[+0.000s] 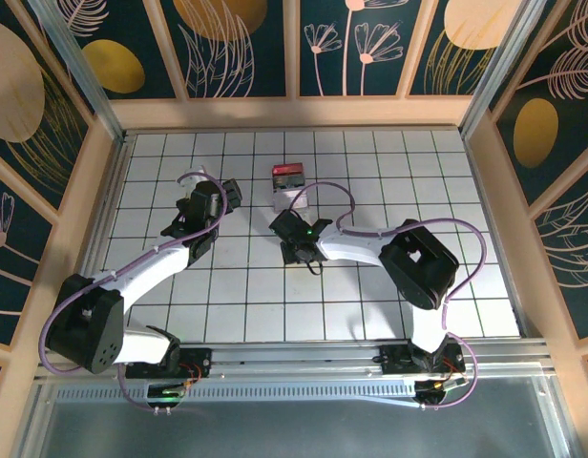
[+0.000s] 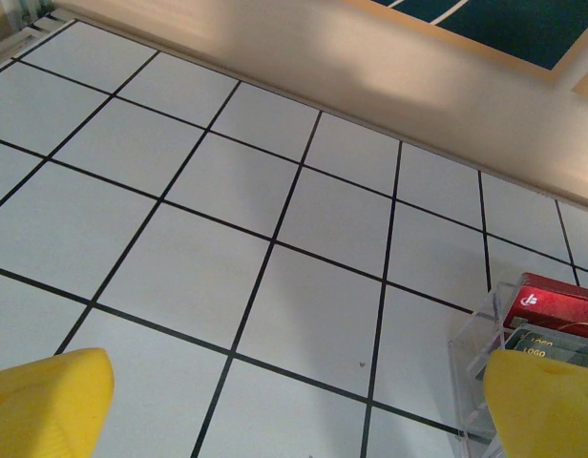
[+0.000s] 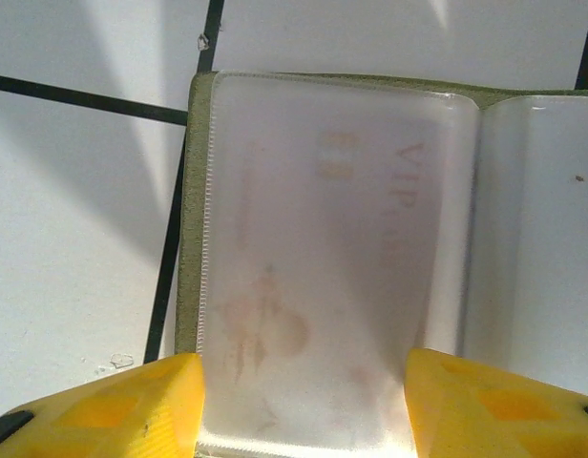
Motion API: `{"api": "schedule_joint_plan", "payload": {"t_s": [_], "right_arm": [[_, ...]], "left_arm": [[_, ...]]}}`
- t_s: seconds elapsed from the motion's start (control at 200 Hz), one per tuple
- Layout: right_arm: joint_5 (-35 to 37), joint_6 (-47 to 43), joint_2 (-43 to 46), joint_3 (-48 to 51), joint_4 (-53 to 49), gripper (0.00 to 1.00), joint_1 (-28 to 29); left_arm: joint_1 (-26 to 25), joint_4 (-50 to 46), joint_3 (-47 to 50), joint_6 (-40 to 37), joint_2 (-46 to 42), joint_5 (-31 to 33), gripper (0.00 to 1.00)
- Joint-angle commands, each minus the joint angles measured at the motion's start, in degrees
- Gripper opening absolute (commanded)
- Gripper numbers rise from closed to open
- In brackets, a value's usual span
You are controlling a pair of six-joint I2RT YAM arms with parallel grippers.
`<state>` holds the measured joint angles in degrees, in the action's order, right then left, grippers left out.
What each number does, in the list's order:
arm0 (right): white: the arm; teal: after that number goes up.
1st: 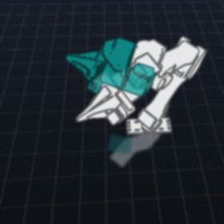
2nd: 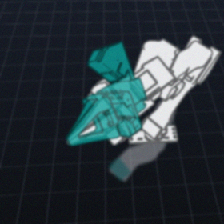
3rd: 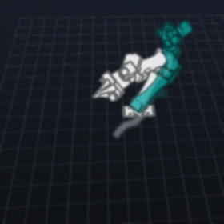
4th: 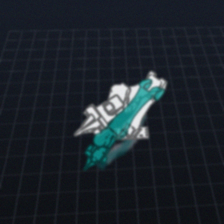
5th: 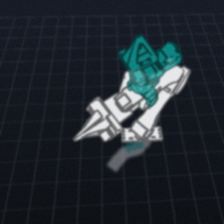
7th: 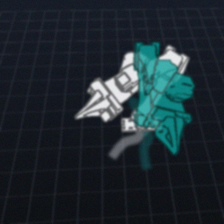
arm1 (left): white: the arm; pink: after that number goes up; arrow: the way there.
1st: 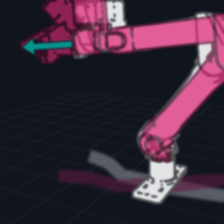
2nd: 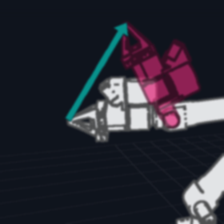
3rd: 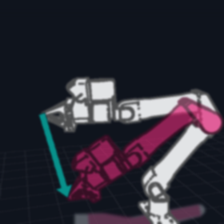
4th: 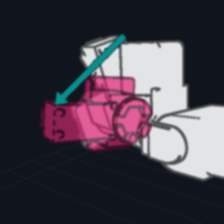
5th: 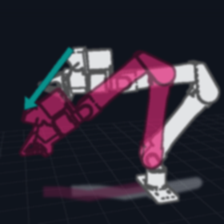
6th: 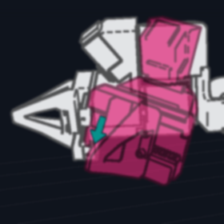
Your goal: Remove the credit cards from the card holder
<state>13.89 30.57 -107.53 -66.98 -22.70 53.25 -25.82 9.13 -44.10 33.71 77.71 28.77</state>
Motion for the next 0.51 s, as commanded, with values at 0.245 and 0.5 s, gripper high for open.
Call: {"api": "schedule_joint_plan", "payload": {"t_s": [0.245,0.5], "right_arm": [[1.5,1.5,-1.8,1.1,-1.7,0.62,0.5],[2.1,2.0,-3.6,1.9,-2.2,0.55,0.4]], "left_arm": [[0.1,-0.5,0.7,0.0,-0.6,0.0,0.99],[0.1,-0.4,0.8,-0.3,-1.0,0.1,0.99]]}}
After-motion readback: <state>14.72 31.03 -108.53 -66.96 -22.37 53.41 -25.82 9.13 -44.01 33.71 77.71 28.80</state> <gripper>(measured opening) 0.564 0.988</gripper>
